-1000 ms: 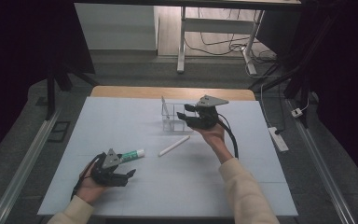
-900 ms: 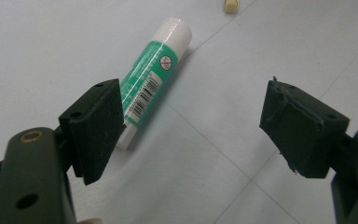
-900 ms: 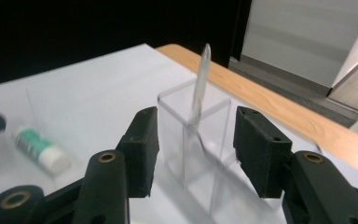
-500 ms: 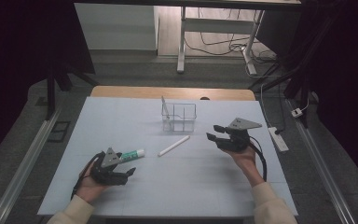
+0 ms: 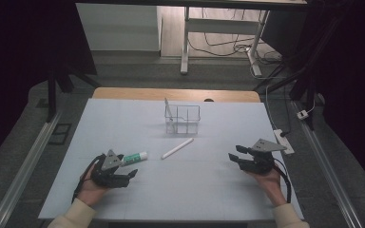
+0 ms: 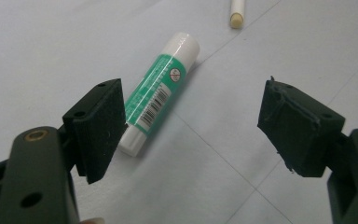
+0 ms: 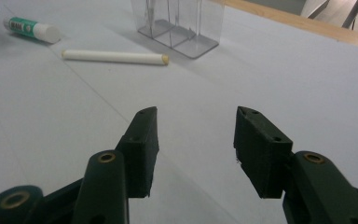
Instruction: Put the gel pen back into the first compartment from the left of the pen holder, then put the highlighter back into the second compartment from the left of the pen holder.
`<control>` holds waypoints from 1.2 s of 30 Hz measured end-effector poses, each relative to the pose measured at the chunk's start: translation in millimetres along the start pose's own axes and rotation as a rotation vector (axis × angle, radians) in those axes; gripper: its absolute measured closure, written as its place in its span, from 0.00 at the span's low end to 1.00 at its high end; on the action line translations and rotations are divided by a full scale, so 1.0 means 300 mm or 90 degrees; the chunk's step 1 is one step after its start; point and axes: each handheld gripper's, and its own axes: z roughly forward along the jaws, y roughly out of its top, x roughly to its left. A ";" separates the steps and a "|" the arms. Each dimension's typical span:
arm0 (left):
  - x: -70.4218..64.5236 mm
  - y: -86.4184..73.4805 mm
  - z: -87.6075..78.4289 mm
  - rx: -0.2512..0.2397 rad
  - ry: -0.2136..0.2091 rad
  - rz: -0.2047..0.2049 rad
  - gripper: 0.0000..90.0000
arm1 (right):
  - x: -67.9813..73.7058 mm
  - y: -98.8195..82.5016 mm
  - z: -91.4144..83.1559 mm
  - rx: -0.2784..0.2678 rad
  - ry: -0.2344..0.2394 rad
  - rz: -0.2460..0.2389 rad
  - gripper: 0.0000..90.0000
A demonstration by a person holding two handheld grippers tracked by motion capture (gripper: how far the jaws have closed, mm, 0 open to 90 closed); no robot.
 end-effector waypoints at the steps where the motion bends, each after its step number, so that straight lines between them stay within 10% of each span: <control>1: 0.001 0.001 0.001 0.000 -0.001 0.000 0.27 | 0.000 -0.005 -0.004 0.008 -0.003 -0.005 0.55; 18: 0.005 0.039 -0.007 -0.019 -0.004 -0.005 0.27 | -0.006 -0.014 -0.016 0.027 -0.019 -0.029 0.54; 36: -0.032 0.254 0.100 0.018 -0.046 0.030 0.28 | -0.023 -0.015 -0.025 0.025 -0.032 -0.024 0.54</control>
